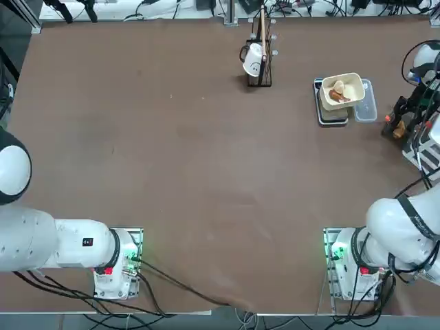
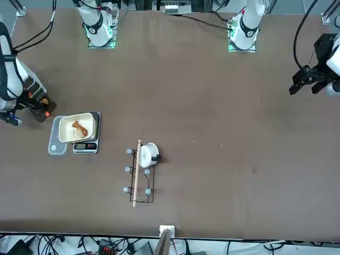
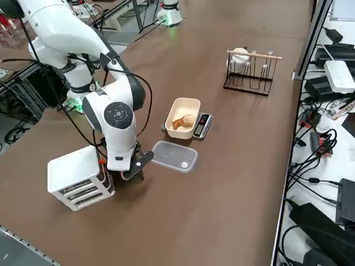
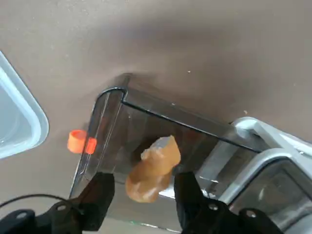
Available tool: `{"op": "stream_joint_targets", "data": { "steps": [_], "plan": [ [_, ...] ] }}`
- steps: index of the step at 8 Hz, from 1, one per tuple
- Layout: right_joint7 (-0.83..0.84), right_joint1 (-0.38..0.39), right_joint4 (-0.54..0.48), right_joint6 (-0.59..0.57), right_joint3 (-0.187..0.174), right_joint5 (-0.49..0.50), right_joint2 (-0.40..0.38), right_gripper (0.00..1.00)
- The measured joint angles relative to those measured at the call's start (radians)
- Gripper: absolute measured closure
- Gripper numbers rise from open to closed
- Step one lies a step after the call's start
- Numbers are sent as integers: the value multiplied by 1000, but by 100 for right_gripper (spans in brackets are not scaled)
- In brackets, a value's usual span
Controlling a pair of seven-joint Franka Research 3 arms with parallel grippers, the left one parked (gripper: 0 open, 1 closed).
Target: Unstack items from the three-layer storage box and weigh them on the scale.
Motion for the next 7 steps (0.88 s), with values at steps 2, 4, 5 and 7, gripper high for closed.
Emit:
{"op": "stream_joint_targets", "data": {
  "steps": [2,4,5,7],
  "plan": [
    [0,-3,-3,2,0,0,0,24],
    [0,-5,-9,19,0,1,5,24],
    [0,-5,-11,30,0,1,14,24],
    [1,-5,-11,41,0,1,28,26]
  ]
}}
